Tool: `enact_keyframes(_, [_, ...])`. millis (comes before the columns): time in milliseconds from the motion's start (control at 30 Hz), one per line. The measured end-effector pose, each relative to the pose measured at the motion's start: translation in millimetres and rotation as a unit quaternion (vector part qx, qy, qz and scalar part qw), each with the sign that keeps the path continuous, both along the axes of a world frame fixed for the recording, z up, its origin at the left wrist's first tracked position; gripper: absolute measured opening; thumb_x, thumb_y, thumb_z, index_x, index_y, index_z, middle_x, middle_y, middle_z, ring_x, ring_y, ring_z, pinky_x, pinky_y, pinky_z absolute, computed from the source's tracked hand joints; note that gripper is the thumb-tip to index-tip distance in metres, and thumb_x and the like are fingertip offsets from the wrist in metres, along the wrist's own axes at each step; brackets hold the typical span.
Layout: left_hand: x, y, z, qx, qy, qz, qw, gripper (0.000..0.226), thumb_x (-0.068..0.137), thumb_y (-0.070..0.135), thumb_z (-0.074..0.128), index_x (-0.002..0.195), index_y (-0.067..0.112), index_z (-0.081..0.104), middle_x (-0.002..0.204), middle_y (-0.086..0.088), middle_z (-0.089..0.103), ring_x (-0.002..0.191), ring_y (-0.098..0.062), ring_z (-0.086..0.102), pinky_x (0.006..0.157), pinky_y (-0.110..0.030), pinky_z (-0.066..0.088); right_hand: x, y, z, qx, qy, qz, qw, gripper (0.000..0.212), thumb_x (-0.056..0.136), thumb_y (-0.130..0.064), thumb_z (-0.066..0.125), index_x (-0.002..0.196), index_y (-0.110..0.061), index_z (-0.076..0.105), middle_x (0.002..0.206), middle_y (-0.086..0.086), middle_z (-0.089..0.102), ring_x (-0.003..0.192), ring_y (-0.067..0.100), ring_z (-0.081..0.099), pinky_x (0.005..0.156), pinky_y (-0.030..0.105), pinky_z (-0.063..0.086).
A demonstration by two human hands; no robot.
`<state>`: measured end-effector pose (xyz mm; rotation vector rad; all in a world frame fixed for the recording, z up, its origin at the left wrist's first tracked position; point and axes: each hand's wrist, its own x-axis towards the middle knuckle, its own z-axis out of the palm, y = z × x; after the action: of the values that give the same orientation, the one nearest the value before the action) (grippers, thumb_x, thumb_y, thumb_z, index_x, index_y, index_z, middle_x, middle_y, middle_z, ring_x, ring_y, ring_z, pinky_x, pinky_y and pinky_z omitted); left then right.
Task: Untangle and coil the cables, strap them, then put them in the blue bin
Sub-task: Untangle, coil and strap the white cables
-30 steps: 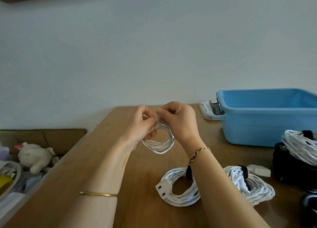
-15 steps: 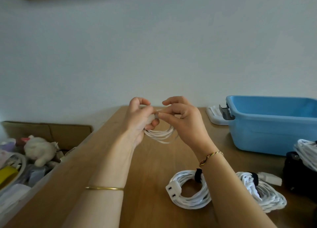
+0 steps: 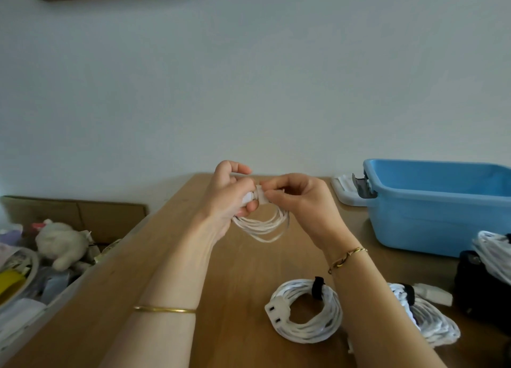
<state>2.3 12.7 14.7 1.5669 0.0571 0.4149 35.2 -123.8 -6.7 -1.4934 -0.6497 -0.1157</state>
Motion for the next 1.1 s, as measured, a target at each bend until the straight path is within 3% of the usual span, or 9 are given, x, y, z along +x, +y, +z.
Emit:
enact_keyframes(133, [-1,-1,0,0.019,0.012,0.007,1.0,0.025,0.085,-0.009,0.043,0.1,0.011,0.044,0.093,-0.012,0.049,0.04,-0.013,0.044,0.032,-0.017,0.024,3,-1,-2,-0.063,-0.02,-0.01,0.998,0.013,0.077,-0.002,0.073,0.086,-0.01,0.067,0.079,0.005,0.064,0.068,0.012,0.054,0.062,0.023,0.045])
enact_keyframes(333, [-1,-3,0,0.019,0.031,0.004,0.999,0.022,0.088,-0.004,0.049,0.099,0.014,0.045,0.097,-0.013,0.05,0.053,-0.015,0.047,0.033,-0.014,0.032,-2,7,7,-0.212,-0.14,-0.073,0.964,0.024,0.075,0.001,0.069,0.094,-0.014,0.062,0.085,-0.01,0.061,0.082,0.004,0.058,0.071,0.009,0.042])
enact_keyframes(433, [0,-3,1,0.027,0.04,0.002,0.999,0.023,0.088,0.0,0.055,0.101,0.015,0.044,0.09,-0.01,0.053,0.045,-0.013,0.046,0.035,-0.015,0.033,-3,11,7,-0.241,-0.169,-0.105,0.95,0.023,0.075,-0.001,0.067,0.092,-0.013,0.058,0.087,-0.006,0.058,0.083,0.011,0.055,0.069,0.011,0.039])
enact_keyframes(567, [0,-3,1,0.032,0.048,0.011,0.998,0.024,0.088,0.0,0.049,0.106,0.014,0.044,0.084,-0.013,0.053,0.044,-0.016,0.042,0.034,-0.016,0.03,-5,16,1,-0.268,-0.203,-0.155,0.929,0.02,0.076,-0.006,0.065,0.091,-0.014,0.054,0.083,-0.004,0.059,0.077,0.016,0.054,0.067,0.03,0.045])
enact_keyframes(633, [-2,-9,4,0.025,0.048,-0.007,0.999,0.025,0.089,0.001,0.051,0.109,0.013,0.044,0.079,-0.014,0.052,0.043,-0.014,0.04,0.033,-0.013,0.028,-5,17,-2,-0.263,-0.215,-0.18,0.923,0.023,0.074,-0.008,0.067,0.09,-0.014,0.052,0.081,-0.002,0.061,0.074,0.018,0.055,0.064,0.031,0.043])
enact_keyframes(733, [-3,-15,9,0.021,0.034,-0.021,0.999,0.026,0.089,0.0,0.049,0.11,0.014,0.043,0.078,-0.014,0.055,0.04,-0.011,0.041,0.033,-0.013,0.027,-7,14,2,-0.232,-0.202,-0.191,0.932,0.025,0.074,-0.01,0.07,0.089,-0.015,0.051,0.078,-0.002,0.062,0.072,0.018,0.055,0.062,0.032,0.042])
enact_keyframes(867, [-8,-12,9,0.002,0.031,-0.025,0.999,0.033,0.089,-0.002,0.045,0.117,0.014,0.044,0.076,-0.011,0.059,0.041,-0.014,0.042,0.033,-0.014,0.029,-9,12,8,-0.304,-0.206,-0.193,0.91,0.029,0.076,-0.01,0.065,0.1,-0.016,0.048,0.093,-0.003,0.058,0.085,0.018,0.053,0.066,0.031,0.041])
enact_keyframes(1000, [-11,-21,18,-0.008,0.046,-0.042,0.998,0.034,0.091,-0.002,0.043,0.12,0.014,0.044,0.086,-0.01,0.063,0.038,-0.013,0.044,0.032,-0.014,0.029,-17,-14,40,-0.327,-0.064,-0.074,0.94,0.06,0.073,-0.009,0.073,0.125,-0.015,0.045,0.112,-0.003,0.052,0.101,0.014,0.052,0.082,0.025,0.043])
enact_keyframes(1100, [-15,-33,30,0.001,0.048,-0.073,0.996,0.035,0.091,-0.004,0.042,0.122,0.012,0.043,0.093,-0.012,0.061,0.037,-0.014,0.044,0.032,-0.014,0.027,-25,-38,63,-0.401,-0.048,-0.077,0.911,0.045,0.078,-0.015,0.073,0.119,-0.013,0.055,0.103,-0.002,0.055,0.09,0.012,0.053,0.077,0.025,0.042])
